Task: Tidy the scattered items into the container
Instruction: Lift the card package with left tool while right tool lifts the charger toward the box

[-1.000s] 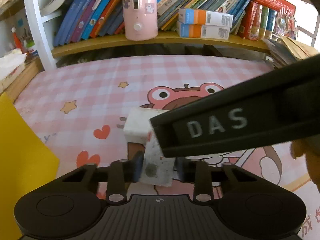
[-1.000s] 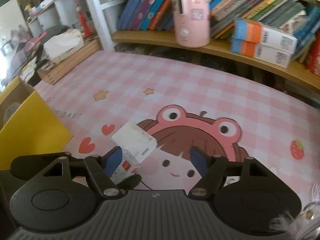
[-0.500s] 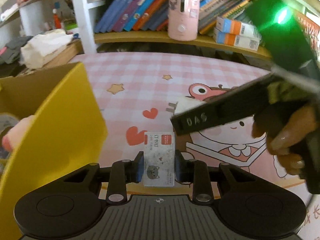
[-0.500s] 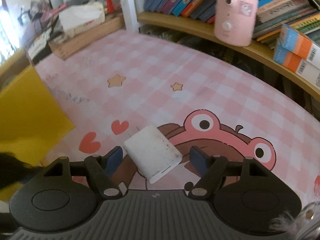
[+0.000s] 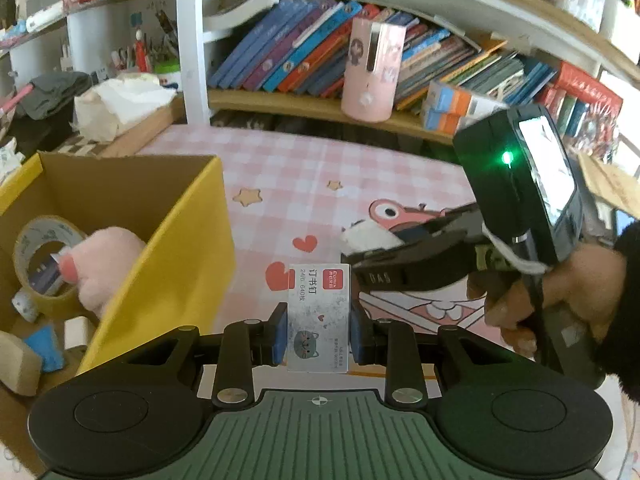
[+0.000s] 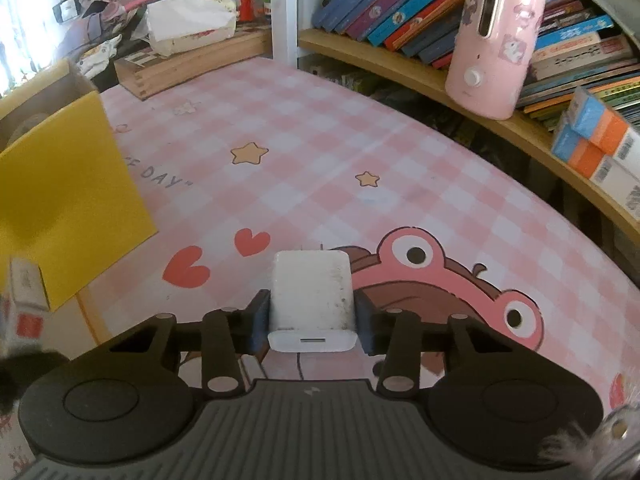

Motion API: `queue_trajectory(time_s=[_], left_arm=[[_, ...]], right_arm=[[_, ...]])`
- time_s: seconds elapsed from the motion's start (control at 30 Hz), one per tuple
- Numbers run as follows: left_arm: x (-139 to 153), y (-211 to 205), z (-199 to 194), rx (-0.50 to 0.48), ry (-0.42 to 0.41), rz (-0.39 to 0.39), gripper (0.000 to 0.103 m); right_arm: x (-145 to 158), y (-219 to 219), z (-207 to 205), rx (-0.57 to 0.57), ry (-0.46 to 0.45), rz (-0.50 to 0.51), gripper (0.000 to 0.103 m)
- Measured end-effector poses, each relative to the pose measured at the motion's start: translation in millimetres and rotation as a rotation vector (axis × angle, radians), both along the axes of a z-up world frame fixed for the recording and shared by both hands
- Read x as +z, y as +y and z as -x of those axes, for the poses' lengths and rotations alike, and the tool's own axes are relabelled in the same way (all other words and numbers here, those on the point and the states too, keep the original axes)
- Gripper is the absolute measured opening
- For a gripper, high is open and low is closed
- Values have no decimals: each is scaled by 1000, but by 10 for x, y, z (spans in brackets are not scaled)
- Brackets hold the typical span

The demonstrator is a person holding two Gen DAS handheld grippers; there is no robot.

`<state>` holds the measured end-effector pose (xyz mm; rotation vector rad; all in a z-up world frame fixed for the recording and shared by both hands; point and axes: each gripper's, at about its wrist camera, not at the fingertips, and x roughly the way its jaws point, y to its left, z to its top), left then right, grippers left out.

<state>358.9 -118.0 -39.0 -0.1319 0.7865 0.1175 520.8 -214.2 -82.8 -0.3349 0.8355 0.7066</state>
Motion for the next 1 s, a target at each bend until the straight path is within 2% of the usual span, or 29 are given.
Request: queue_trajectory(time_s=[0.23, 0.53, 0.73, 1.0], left_arm=[[168, 3, 238, -31, -38, 20, 29], [303, -60, 566, -123, -63, 30, 29], [359, -20, 796, -173, -72, 64, 29], [433, 45, 1048, -300, -95, 124, 29]], right_arm=[[193, -197, 365, -54, -6, -41, 41], [428, -431, 946, -131, 29, -102, 41], [586, -612, 1368, -202, 44, -143, 41], [760, -727, 1964, -313, 29, -145, 41]])
